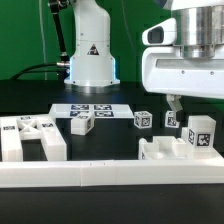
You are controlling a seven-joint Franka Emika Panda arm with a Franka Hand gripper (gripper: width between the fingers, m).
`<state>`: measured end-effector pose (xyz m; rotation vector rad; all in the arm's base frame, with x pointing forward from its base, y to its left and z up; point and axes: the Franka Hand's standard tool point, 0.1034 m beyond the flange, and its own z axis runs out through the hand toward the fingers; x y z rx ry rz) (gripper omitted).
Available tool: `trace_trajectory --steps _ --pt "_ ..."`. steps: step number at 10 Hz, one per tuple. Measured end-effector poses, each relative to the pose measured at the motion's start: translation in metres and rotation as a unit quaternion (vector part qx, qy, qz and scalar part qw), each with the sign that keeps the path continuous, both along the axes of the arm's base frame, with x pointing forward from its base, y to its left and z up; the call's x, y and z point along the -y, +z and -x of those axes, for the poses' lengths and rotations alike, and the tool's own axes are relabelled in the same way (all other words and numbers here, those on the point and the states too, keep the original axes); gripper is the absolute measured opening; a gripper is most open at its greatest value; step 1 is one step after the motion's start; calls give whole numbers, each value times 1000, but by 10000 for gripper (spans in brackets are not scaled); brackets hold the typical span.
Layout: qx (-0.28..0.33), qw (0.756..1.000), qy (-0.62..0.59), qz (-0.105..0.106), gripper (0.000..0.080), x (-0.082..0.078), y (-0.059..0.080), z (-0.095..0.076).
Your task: Assemble chair
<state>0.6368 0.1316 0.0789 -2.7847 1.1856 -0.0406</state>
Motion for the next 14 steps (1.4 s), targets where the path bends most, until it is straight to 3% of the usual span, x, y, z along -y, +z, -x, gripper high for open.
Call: trace_trajectory --steps 3,5,8,10,12,14 --pt "11 992 123 13 649 -1 0 0" --pt "18 972 231 31 649 1 1 -1" --pt "26 942 333 42 649 6 1 -2" --pt "27 936 348 43 635 7 1 -2" --pt "27 936 347 44 282 7 1 -2" --pt "26 942 331 42 287 7 1 -2"
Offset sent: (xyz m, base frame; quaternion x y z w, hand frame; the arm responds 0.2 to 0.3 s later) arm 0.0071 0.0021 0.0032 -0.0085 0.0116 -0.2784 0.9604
